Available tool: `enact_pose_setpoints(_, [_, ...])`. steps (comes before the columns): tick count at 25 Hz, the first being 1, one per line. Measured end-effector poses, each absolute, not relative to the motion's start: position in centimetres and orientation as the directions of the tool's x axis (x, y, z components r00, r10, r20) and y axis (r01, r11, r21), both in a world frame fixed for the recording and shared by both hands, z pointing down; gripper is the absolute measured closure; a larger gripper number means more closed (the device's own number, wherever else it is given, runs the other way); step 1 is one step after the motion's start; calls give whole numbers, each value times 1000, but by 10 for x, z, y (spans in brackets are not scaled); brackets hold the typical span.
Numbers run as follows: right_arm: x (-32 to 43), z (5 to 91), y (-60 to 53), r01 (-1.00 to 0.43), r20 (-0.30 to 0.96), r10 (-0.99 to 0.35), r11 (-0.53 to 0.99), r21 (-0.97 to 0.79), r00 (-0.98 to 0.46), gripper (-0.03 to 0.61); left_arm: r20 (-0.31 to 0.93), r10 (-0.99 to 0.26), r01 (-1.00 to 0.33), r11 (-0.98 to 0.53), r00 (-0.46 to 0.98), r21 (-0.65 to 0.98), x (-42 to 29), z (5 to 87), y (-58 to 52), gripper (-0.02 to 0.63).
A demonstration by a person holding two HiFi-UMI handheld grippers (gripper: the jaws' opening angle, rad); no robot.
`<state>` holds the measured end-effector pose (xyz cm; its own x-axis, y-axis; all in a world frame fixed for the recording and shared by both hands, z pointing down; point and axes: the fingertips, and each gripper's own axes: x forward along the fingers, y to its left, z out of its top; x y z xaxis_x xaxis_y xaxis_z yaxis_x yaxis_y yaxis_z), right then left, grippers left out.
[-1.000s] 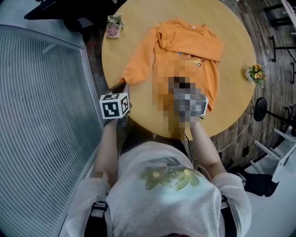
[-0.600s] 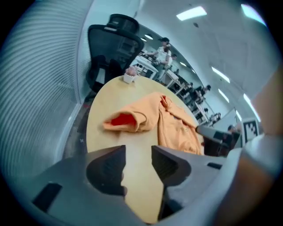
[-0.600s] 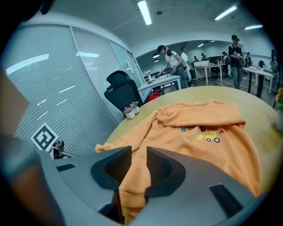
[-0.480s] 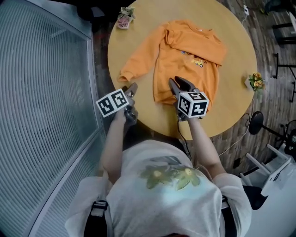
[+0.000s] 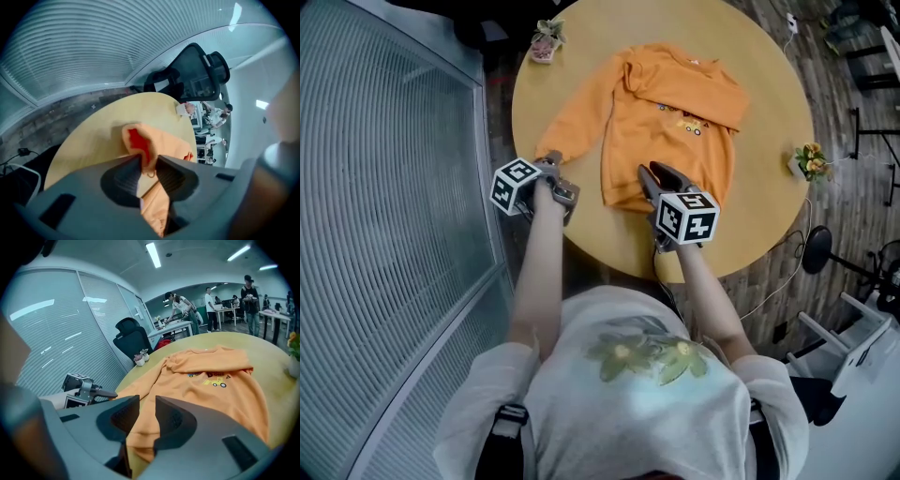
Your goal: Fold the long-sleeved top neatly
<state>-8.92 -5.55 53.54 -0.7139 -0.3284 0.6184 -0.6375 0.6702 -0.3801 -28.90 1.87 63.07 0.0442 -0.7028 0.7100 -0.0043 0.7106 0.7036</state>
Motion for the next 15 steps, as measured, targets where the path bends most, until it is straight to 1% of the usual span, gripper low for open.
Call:
enact_pose_setpoints(1, [-88,535,-56,-639,618,-330,668,-381,-713,463,715,-698,-28,715,32,699,-290,631,20,537])
enact_pose_setpoints(2, [-87,535,-57,-641,618,-332,667,-381,-713,463,719,-695,-66,717,20,694,-290,630,21,549])
enact_pose_setpoints(6, [-82,532,-60,-647,615,-342,661,-380,-711,463,717,-698,-250,693,4,676,-293,615,20,557])
enact_pose_setpoints(8, [-79,528,-64,-651,610,-352,657,-379,-710,463,719,-695,-364,674,-15,643,-299,602,17,557])
enact_pose_setpoints(11, [-73,521,-70,-663,600,-375,645,-379,-707,463,710,-700,-571,614,-73,546,-313,574,8,557])
enact_pose_setpoints(13, [-67,517,-76,-674,592,-394,635,-378,-703,463,679,-726,-698,542,-108,468,-323,551,-4,557])
enact_pose_setpoints(15, [-59,512,-82,-687,585,-416,623,-374,-696,463,636,-760,-796,463,-131,390,-335,528,-18,557])
